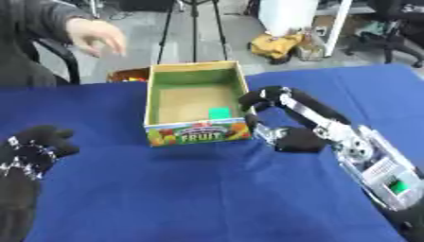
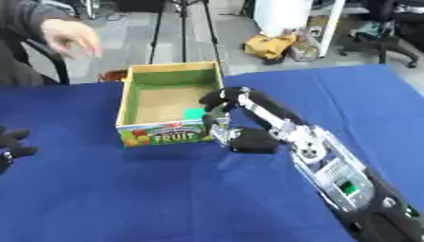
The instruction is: Pick up objects on the table and place them in the box.
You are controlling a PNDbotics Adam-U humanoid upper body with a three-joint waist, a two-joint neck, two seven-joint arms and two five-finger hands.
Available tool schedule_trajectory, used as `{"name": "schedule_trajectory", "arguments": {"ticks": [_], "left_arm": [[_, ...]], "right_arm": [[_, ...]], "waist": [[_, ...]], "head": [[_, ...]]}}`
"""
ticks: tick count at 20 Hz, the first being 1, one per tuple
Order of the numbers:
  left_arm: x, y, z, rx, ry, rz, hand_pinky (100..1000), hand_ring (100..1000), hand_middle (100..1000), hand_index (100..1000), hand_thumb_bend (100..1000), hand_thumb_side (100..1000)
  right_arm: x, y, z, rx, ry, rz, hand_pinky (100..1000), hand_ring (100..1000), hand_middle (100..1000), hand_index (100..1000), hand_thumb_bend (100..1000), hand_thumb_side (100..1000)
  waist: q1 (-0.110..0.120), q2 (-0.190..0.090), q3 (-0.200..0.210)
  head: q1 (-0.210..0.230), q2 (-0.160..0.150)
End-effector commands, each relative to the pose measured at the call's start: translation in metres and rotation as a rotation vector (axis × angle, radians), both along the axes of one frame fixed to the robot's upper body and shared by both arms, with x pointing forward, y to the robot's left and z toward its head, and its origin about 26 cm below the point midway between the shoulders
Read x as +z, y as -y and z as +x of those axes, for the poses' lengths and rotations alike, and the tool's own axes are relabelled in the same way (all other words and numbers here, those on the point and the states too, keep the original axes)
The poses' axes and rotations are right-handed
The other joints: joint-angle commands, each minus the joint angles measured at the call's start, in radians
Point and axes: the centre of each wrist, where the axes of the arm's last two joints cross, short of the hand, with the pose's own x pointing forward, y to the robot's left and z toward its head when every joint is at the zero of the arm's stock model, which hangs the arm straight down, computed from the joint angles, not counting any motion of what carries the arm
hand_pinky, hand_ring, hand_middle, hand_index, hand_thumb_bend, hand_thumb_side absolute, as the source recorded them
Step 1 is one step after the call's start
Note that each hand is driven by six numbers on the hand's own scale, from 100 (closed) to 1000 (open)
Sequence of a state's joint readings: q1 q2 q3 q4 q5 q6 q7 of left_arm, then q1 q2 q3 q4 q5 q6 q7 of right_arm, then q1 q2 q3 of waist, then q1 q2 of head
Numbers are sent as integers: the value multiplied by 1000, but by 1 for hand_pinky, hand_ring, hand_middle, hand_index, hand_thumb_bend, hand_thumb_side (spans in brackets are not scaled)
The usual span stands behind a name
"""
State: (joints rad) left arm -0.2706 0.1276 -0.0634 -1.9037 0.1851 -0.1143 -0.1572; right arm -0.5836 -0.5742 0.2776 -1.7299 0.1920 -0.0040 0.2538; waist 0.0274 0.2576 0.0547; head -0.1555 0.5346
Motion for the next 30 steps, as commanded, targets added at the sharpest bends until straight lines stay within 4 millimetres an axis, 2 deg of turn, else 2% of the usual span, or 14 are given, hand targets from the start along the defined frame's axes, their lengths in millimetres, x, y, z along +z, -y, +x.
{"name": "schedule_trajectory", "arguments": {"ticks": [1,11,30], "left_arm": [[3,-3,0,7,16,11,732,813,559,765,726,758],[-1,-2,0,9,8,26,728,810,551,761,734,767],[0,-3,1,1,25,41,738,813,551,759,723,782]], "right_arm": [[10,0,-4,3,23,16,779,836,689,844,100,644],[10,-1,-7,-10,5,50,776,831,672,835,100,662],[12,-5,-13,-13,33,41,774,824,667,835,100,601]], "waist": [[0,-18,-4],[4,-20,-7],[5,-18,-12]], "head": [[3,8],[5,11],[5,7]]}}
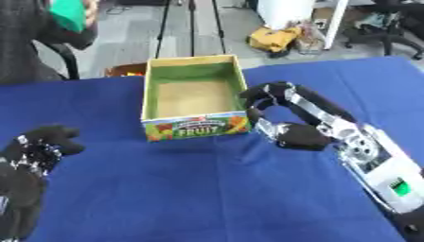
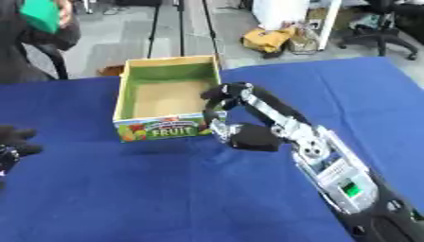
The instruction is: Pick up objects on the table and place them in the box.
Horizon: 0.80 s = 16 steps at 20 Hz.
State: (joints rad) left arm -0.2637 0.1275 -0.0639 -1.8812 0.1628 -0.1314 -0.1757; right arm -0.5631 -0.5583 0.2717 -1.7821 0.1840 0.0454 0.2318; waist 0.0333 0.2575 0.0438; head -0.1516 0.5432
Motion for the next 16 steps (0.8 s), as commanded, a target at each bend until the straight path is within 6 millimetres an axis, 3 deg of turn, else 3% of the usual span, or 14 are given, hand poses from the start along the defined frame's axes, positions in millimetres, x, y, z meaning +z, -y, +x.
{"name": "schedule_trajectory", "arguments": {"ticks": [1,16], "left_arm": [[7,-2,-1,-3,31,13,738,813,551,759,723,782],[9,-2,-1,-6,37,12,738,812,549,756,714,777]], "right_arm": [[10,1,-3,-1,38,-3,773,824,667,835,100,601],[12,1,-3,-5,53,-6,774,824,670,838,100,581]], "waist": [[-1,-18,-1],[-1,-24,-6]], "head": [[2,-2],[-1,-6]]}}
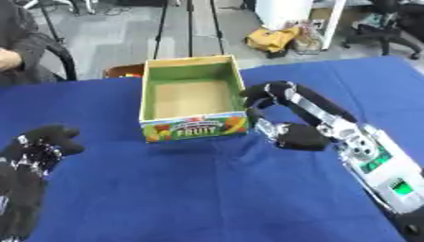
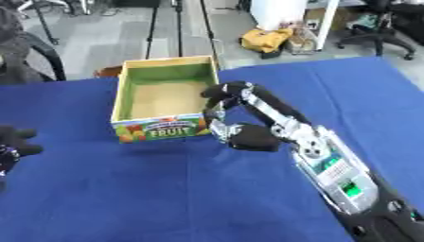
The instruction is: Pick up objects on the table and place them in the box.
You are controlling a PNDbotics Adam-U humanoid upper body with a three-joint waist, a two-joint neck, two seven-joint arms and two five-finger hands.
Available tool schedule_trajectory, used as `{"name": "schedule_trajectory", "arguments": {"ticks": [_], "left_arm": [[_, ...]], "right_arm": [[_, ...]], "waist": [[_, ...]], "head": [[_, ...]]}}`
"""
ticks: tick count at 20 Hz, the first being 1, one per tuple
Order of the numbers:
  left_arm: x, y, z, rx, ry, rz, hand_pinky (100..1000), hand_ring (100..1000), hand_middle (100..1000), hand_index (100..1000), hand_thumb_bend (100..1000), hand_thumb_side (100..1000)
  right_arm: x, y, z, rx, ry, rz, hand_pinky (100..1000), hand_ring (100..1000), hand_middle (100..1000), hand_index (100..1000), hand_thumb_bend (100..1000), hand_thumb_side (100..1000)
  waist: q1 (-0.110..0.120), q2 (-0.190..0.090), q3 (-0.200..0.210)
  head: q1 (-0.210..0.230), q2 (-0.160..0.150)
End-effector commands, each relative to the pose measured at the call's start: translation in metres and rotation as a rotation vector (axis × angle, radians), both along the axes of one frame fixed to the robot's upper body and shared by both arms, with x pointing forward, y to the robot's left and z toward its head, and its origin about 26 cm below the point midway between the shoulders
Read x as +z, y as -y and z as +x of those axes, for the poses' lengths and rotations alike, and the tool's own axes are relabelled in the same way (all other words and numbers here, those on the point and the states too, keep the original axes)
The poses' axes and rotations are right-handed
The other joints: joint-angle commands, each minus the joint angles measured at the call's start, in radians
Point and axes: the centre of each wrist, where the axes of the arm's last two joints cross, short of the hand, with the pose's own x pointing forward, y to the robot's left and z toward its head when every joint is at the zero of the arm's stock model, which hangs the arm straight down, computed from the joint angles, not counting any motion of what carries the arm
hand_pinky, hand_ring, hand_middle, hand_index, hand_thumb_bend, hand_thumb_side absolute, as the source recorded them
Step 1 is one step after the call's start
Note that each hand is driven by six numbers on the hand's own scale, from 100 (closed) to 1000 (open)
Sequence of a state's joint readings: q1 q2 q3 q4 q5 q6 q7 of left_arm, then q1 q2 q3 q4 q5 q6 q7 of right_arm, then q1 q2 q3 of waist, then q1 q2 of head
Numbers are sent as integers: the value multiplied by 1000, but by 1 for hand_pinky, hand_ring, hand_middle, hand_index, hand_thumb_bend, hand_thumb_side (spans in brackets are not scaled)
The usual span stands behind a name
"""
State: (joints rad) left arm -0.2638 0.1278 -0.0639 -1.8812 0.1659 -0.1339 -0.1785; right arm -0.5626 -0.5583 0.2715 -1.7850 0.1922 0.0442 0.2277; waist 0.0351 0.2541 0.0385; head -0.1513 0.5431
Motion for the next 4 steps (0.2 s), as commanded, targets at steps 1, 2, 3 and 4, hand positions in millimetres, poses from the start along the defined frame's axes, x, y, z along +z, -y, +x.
{"name": "schedule_trajectory", "arguments": {"ticks": [1,2,3,4], "left_arm": [[9,-2,-1,-2,35,13,738,812,549,756,714,777],[9,-2,-1,-2,35,13,737,812,549,756,714,777],[9,-2,-1,-2,35,13,737,812,549,756,715,778],[9,-2,-1,-2,35,14,737,813,549,756,714,777]], "right_arm": [[12,0,-2,-1,45,-4,774,824,670,838,100,580],[12,0,-2,0,45,-4,775,825,671,839,100,581],[12,-1,-1,0,45,-4,775,825,671,839,100,582],[12,-1,-1,1,45,-5,776,825,672,840,100,580]], "waist": [[-3,-20,0],[-3,-21,0],[-3,-21,0],[-3,-20,0]], "head": [[-2,-7],[-2,-7],[-1,-7],[0,-7]]}}
